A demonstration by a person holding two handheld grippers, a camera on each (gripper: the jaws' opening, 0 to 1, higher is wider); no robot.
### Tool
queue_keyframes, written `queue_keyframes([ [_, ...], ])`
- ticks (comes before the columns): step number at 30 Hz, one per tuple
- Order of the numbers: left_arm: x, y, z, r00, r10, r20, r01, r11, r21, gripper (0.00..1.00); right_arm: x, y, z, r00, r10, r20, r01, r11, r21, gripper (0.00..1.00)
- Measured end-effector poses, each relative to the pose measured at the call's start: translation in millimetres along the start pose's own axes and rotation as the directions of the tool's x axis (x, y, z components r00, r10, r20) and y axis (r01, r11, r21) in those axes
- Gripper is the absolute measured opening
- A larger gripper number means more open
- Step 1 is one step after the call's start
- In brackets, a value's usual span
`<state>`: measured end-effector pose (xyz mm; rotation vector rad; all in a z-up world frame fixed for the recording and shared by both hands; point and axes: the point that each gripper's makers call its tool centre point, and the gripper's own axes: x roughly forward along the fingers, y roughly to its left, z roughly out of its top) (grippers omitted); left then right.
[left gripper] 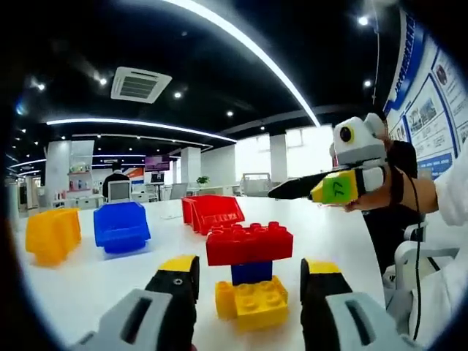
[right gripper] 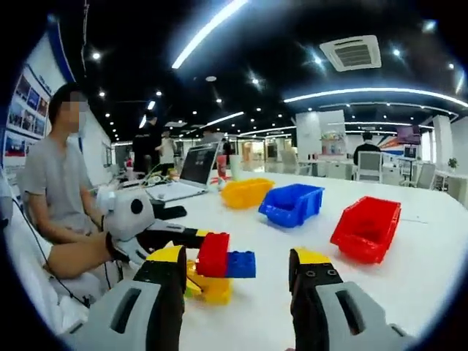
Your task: Take apart the toy blocks one by one and place each separated block into its matching bin, sorting the blocks by their type until all the connected pieces are disassembled and separated into the correct bins
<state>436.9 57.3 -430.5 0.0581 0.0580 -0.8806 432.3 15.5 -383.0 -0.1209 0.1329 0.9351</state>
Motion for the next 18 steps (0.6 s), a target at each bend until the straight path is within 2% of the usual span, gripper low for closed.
queue_keyframes([
  [8,0.4,0.6,-4.6,1.0,0.001,-0.022,-0.001,1.0,0.014,0.51,26.6,20.6,-6.7,0.998,0.058,-0.033,-0.059,0.998,-0.012,0.55],
  [12,1.4,4.3,-7.2,0.999,0.013,-0.034,-0.012,0.999,0.031,0.43,34.6,27.3,-11.8,0.996,0.072,-0.05,-0.073,0.997,-0.012,0.54],
  [15,0.2,4.9,-5.0,1.0,0.017,-0.021,-0.016,1.0,0.025,0.27,39.8,26.7,-15.6,0.995,0.071,-0.064,-0.072,0.997,-0.008,0.51],
  [18,-0.9,3.7,-4.4,1.0,0.014,-0.012,-0.014,1.0,0.019,0.26,42.4,29.6,-17.6,0.995,0.072,-0.074,-0.073,0.997,-0.014,0.47],
])
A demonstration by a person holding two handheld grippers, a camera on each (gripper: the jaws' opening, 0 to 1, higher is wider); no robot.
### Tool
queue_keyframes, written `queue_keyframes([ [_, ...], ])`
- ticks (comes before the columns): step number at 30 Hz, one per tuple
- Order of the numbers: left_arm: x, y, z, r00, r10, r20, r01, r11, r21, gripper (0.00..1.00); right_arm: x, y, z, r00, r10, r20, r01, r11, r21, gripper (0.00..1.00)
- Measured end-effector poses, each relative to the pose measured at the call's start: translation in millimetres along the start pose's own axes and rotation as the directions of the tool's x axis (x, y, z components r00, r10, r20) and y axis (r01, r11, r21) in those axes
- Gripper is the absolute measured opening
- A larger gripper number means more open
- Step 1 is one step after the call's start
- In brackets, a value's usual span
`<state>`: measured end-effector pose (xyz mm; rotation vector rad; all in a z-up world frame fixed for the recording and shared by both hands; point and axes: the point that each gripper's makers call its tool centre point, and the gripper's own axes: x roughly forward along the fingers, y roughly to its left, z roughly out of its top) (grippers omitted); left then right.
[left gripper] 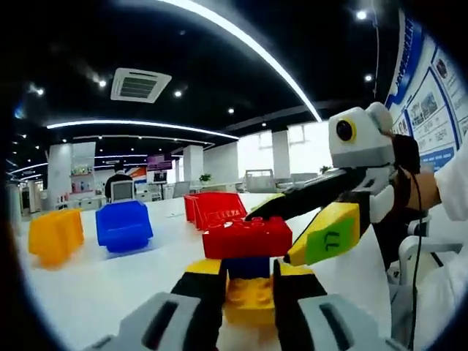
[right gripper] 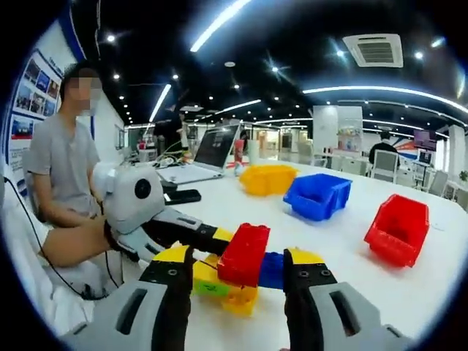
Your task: Take apart the toy blocks one by one and place each separated block into its matching bin, sorting the blocks by their type until all the connected pieces are disassembled and separated into the correct bins
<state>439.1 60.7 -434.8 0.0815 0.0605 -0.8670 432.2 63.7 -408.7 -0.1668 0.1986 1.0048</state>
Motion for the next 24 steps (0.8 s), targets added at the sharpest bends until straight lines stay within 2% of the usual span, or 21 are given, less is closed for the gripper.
queue_keyframes([
  [3,0.7,-2.7,0.2,1.0,-0.011,0.002,0.011,1.0,-0.001,0.26,3.3,-0.1,-2.3,1.0,-0.009,-0.015,0.008,1.0,-0.011,0.42],
  [6,1.2,-4.4,0.2,1.0,-0.016,0.0,0.016,1.0,0.003,0.26,4.2,-1.2,-4.5,0.999,-0.037,-0.03,0.036,0.999,-0.032,0.31],
  [12,0.3,-3.1,0.8,1.0,-0.006,-0.001,0.006,1.0,-0.011,0.26,7.1,-3.7,-3.9,0.997,-0.064,-0.035,0.063,0.998,-0.028,0.29],
  [17,-1.0,-5.0,2.4,1.0,-0.011,0.006,0.011,1.0,-0.018,0.26,5.8,-6.3,-3.4,0.997,-0.065,-0.041,0.067,0.996,0.058,0.26],
  [19,-1.3,-4.5,1.6,1.0,-0.007,0.003,0.006,1.0,0.022,0.26,6.1,-6.9,-0.8,0.997,-0.065,-0.036,0.068,0.993,0.1,0.26],
  [20,-1.9,0.5,-2.0,1.0,0.017,-0.022,-0.016,0.999,0.045,0.24,5.8,-6.9,1.3,0.998,-0.06,-0.028,0.063,0.989,0.135,0.25],
  [21,-0.2,-6.0,-0.2,1.0,-0.011,-0.005,0.011,0.999,0.04,0.24,4.1,-5.2,1.2,0.998,-0.043,-0.043,0.049,0.987,0.156,0.25],
  [24,-1.2,-7.0,-0.6,1.0,-0.011,-0.009,0.012,0.999,0.052,0.25,4.4,-5.2,2.1,0.999,-0.039,-0.036,0.044,0.989,0.143,0.25],
])
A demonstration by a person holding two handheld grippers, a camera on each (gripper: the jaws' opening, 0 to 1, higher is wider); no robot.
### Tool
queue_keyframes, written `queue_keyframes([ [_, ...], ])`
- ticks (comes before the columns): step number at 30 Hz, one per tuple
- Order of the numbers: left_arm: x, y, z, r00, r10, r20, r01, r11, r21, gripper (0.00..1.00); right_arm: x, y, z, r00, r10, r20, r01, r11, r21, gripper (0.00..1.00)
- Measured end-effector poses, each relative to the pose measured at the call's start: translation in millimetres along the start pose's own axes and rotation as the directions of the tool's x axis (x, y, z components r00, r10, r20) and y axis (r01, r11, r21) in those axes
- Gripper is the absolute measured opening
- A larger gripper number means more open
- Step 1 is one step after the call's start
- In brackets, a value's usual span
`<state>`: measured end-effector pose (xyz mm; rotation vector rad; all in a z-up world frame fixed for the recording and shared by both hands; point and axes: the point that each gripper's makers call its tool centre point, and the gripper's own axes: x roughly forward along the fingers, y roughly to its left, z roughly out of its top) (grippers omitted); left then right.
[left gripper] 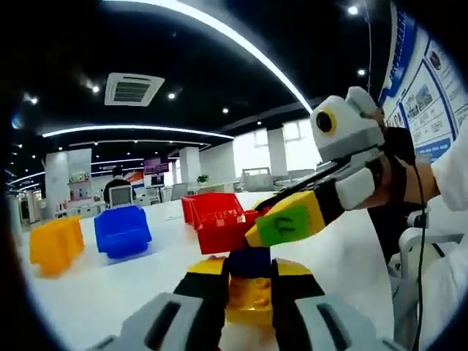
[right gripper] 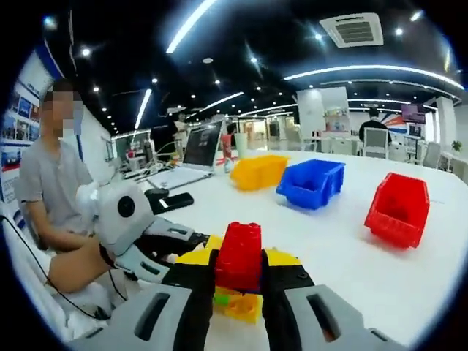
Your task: Take apart the toy blocks one by one and place each separated block into its matching bin, sorting the blocks by their type until all the connected pieces are disassembled and separated into the correct bins
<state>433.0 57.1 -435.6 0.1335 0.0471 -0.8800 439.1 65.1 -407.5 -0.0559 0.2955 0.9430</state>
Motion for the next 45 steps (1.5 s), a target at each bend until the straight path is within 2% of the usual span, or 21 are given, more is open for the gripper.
queue_keyframes([
  [6,-2.5,-2.6,-0.6,1.0,0.004,0.0,-0.004,0.999,-0.035,0.25,-3.3,-3.0,4.7,1.0,-0.001,0.027,0.0,1.0,0.024,0.25],
  [11,-5.1,1.0,-1.5,1.0,0.027,-0.007,-0.027,0.998,-0.051,0.26,-12.6,-19.6,18.0,0.997,-0.045,0.063,0.044,0.999,0.015,0.25],
  [13,-4.6,0.8,-1.4,1.0,0.024,-0.007,-0.025,0.998,-0.059,0.33,-16.4,-27.2,22.6,0.996,-0.059,0.072,0.058,0.998,0.017,0.25],
  [15,-3.2,-1.1,-1.8,1.0,0.01,-0.01,-0.011,0.997,-0.077,0.4,-22.3,-41.5,31.2,0.992,-0.086,0.09,0.084,0.996,0.028,0.25],
  [21,-1.5,0.8,-1.0,1.0,0.005,-0.009,-0.005,0.996,-0.087,0.51,-36.7,-93.4,54.4,0.973,-0.191,0.131,0.185,0.981,0.054,0.25],
  [26,-1.8,-0.2,0.5,1.0,0.007,0.0,-0.007,0.997,-0.076,0.61,-40.6,-133.9,61.0,0.951,-0.279,0.134,0.274,0.96,0.053,0.25],
  [27,-2.3,-0.6,1.7,1.0,0.005,0.006,-0.004,0.997,-0.08,0.62,-40.1,-147.6,60.1,0.945,-0.302,0.124,0.297,0.953,0.058,0.25],
  [31,-2.2,2.2,3.2,1.0,0.01,0.014,-0.009,0.997,-0.08,0.64,-38.7,-186.0,58.2,0.922,-0.374,0.103,0.369,0.927,0.063,0.25],
  [34,-1.0,3.0,3.3,1.0,0.006,0.014,-0.005,0.997,-0.077,0.63,-33.7,-207.6,59.6,0.911,-0.403,0.088,0.399,0.915,0.057,0.25],
  [40,-0.1,9.8,4.4,1.0,0.014,0.021,-0.012,0.997,-0.082,0.62,-17.1,-237.2,63.6,0.893,-0.445,0.065,0.443,0.895,0.05,0.25],
  [45,0.4,9.6,5.0,1.0,0.012,0.026,-0.01,0.996,-0.084,0.62,-5.2,-253.6,62.6,0.878,-0.478,0.044,0.476,0.879,0.039,0.25],
])
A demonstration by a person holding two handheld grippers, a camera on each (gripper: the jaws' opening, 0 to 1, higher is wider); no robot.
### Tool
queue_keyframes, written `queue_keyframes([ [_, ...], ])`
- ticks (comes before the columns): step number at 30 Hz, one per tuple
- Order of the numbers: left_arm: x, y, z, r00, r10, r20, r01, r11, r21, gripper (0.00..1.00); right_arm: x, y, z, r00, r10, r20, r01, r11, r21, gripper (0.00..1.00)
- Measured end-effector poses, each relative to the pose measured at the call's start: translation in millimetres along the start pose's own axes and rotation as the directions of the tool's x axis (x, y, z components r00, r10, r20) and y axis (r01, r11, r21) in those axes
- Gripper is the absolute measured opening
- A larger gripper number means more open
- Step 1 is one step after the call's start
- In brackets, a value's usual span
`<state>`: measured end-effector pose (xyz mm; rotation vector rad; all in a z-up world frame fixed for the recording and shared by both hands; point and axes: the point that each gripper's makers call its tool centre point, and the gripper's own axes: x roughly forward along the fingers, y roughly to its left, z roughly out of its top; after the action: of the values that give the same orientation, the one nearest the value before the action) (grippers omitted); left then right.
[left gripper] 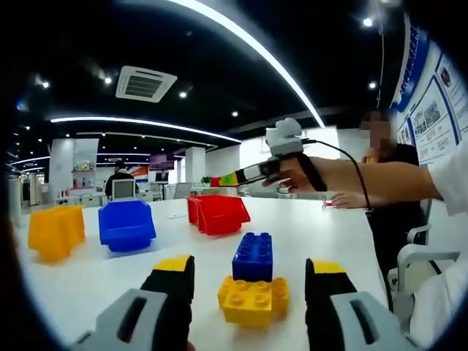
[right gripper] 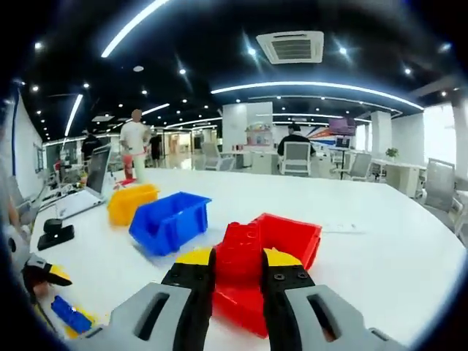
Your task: Take apart the toy blocks one by one and place each separated block into its matching bin, sorting the blocks by their type until all the connected pieces are disassembled and separated into the correct bins
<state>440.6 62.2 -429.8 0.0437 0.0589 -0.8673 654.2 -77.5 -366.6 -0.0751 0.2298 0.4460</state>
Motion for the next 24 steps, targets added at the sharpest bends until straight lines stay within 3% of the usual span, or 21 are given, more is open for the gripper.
queue_keyframes([
  [14,-0.4,-0.4,0.9,1.0,-0.005,0.005,0.005,1.0,0.001,0.61,18.2,-21.5,-12.7,0.997,-0.066,-0.028,0.067,0.997,0.023,0.26],
  [15,-0.5,-1.0,0.8,1.0,-0.006,0.004,0.006,1.0,0.001,0.61,17.3,-22.8,-13.5,0.997,-0.073,-0.028,0.073,0.997,0.01,0.3],
  [18,-0.9,-0.6,3.0,1.0,-0.005,0.015,0.005,1.0,-0.008,0.61,16.7,-19.9,-1.9,0.998,-0.04,0.055,0.04,0.999,-0.003,0.67],
  [19,-1.1,-0.4,3.9,1.0,-0.005,0.019,0.005,1.0,-0.01,0.61,12.4,-21.3,-3.5,0.998,-0.047,0.049,0.047,0.999,-0.006,0.67],
  [21,-1.3,-0.3,3.8,1.0,-0.005,0.018,0.005,1.0,-0.009,0.6,7.4,-20.1,-5.0,0.998,-0.051,0.041,0.051,0.999,-0.008,0.57],
  [24,-1.1,-2.0,2.8,1.0,-0.008,0.013,0.008,1.0,-0.003,0.6,0.7,-17.8,-6.2,0.998,-0.04,0.046,0.04,0.999,-0.008,0.58],
])
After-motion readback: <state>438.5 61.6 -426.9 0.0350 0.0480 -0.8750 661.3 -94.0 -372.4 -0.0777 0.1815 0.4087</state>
